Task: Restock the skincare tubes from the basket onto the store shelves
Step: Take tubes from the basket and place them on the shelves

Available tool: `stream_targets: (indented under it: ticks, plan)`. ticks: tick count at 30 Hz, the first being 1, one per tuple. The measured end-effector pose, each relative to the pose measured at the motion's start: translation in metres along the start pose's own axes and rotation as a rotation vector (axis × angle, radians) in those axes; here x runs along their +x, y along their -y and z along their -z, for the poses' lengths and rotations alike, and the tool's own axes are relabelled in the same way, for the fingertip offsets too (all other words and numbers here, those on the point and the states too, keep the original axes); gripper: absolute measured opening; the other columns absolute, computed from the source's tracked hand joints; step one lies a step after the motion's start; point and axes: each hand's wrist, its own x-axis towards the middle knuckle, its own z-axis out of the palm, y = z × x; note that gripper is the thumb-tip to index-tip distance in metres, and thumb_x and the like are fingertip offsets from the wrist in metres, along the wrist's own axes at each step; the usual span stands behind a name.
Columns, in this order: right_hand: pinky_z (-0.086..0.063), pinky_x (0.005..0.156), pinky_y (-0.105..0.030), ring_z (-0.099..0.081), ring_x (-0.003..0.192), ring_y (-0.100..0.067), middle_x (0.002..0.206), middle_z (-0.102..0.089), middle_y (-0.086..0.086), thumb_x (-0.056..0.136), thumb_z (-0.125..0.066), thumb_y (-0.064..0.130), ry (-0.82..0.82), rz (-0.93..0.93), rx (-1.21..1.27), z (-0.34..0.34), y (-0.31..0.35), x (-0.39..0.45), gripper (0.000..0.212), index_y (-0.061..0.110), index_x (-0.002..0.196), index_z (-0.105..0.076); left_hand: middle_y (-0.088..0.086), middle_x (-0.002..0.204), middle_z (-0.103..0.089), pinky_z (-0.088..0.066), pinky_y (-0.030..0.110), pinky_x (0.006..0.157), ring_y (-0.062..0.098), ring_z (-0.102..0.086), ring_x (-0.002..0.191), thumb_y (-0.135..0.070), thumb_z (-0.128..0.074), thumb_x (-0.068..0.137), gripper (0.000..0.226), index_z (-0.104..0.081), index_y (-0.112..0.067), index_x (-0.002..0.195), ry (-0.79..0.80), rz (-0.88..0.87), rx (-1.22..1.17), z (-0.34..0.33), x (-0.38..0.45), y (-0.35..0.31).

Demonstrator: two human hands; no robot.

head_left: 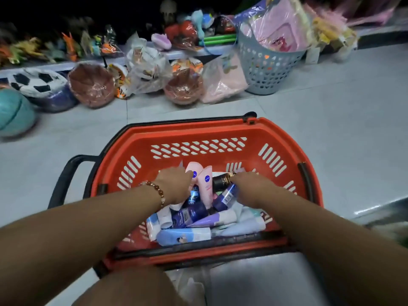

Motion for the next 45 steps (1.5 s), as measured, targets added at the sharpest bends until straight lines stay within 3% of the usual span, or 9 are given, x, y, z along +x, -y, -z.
stream_targets:
  ticks: [11, 17, 20, 24, 30, 34, 37, 40, 45]
  plan:
    - [-0.051, 0.086, -0.033, -0.06, 0.094, -0.019, 0.102, -0.062, -0.002, 0.088, -0.063, 0.019, 0.064, 0.032, -0.071, -0.025, -0.042, 0.057, 0.028, 0.018, 0.116, -0.063, -0.004, 0.096, -0.045, -0.034, 0.038, 0.083, 0.019, -0.032, 0.094, -0.069, -0.059, 0.08, 0.051, -0.072, -0.027, 0.105, -0.253, 0.258, -0.333, -0.04, 0.075, -0.043]
    - [-0.047, 0.064, -0.027, -0.06, 0.073, -0.015, 0.078, -0.064, 0.002, 0.082, -0.076, 0.03, -0.123, 0.023, 0.551, 0.005, -0.052, 0.015, 0.022, 0.012, 0.092, -0.07, -0.007, 0.078, -0.053, -0.035, 0.035, 0.072, 0.026, -0.05, 0.092, -0.053, -0.07, 0.079, 0.031, -0.062, -0.023, 0.071, -0.276, 0.164, -0.589, -0.02, 0.06, -0.04]
    - [-0.044, 0.065, -0.031, -0.055, 0.068, -0.014, 0.076, -0.061, -0.001, 0.086, -0.072, 0.027, -0.32, 0.029, 0.989, 0.018, -0.062, -0.035, 0.02, 0.011, 0.081, -0.061, 0.0, 0.084, -0.071, -0.048, 0.033, 0.069, 0.025, -0.065, 0.081, -0.034, -0.071, 0.085, 0.017, -0.067, -0.02, 0.095, -0.29, -0.01, -0.897, 0.017, 0.044, -0.054]
    - [-0.056, 0.084, -0.037, -0.066, 0.084, -0.019, 0.094, -0.072, -0.008, 0.087, -0.07, 0.021, -0.431, -0.008, 1.689, 0.027, -0.078, -0.127, 0.021, 0.009, 0.104, -0.068, 0.0, 0.093, -0.074, -0.054, 0.035, 0.073, 0.014, -0.066, 0.076, -0.027, -0.061, 0.095, 0.024, -0.061, -0.022, 0.118, -0.193, -0.287, -1.378, 0.07, 0.001, -0.097]
    - [-0.056, 0.049, -0.028, -0.065, 0.05, -0.019, 0.066, -0.067, -0.007, 0.092, -0.061, 0.032, -0.581, -0.322, 2.48, 0.023, -0.081, -0.251, 0.023, 0.011, 0.083, -0.064, 0.01, 0.079, -0.067, -0.056, 0.031, 0.063, 0.02, -0.066, 0.062, -0.041, -0.045, 0.102, 0.031, -0.06, -0.013, 0.103, 0.132, -0.289, -1.686, 0.145, -0.086, -0.196]
    - [-0.053, 0.049, -0.026, -0.058, 0.044, -0.02, 0.06, -0.058, -0.008, 0.093, -0.059, 0.023, -0.634, -0.523, 2.613, 0.005, -0.086, -0.312, 0.018, 0.006, 0.088, -0.061, 0.01, 0.066, -0.061, -0.052, 0.024, 0.042, 0.019, -0.061, 0.044, -0.04, -0.055, 0.096, 0.028, -0.061, -0.014, 0.087, 0.539, -0.206, -1.749, 0.174, -0.157, -0.26]
    - [-0.054, 0.073, -0.036, -0.06, 0.064, -0.028, 0.08, -0.062, -0.016, 0.091, -0.05, 0.012, -0.774, -0.548, 2.611, -0.006, -0.089, -0.37, 0.021, -0.003, 0.095, -0.064, 0.016, 0.096, -0.074, -0.062, 0.038, 0.065, 0.026, -0.072, 0.074, -0.021, -0.061, 0.091, 0.023, -0.071, -0.004, 0.101, 0.792, -0.338, -1.682, 0.17, -0.206, -0.308]
    - [-0.052, 0.076, -0.038, -0.061, 0.07, -0.028, 0.085, -0.063, -0.015, 0.08, -0.055, 0.014, -0.881, -0.577, 2.624, -0.024, -0.09, -0.428, 0.032, 0.004, 0.109, -0.062, 0.022, 0.119, -0.068, -0.055, 0.047, 0.089, 0.033, -0.066, 0.099, -0.018, -0.064, 0.09, 0.039, -0.062, -0.003, 0.126, 0.854, -0.344, -1.603, 0.156, -0.246, -0.353]
    - [-0.06, 0.058, -0.037, -0.071, 0.06, -0.027, 0.078, -0.073, -0.015, 0.09, -0.058, 0.037, -0.936, -0.742, 2.609, -0.066, -0.067, -0.499, 0.035, 0.006, 0.106, -0.066, 0.018, 0.097, -0.074, -0.058, 0.045, 0.072, 0.032, -0.069, 0.079, -0.016, -0.069, 0.086, 0.024, -0.067, -0.005, 0.107, 0.887, -0.39, -1.474, 0.137, -0.288, -0.415]
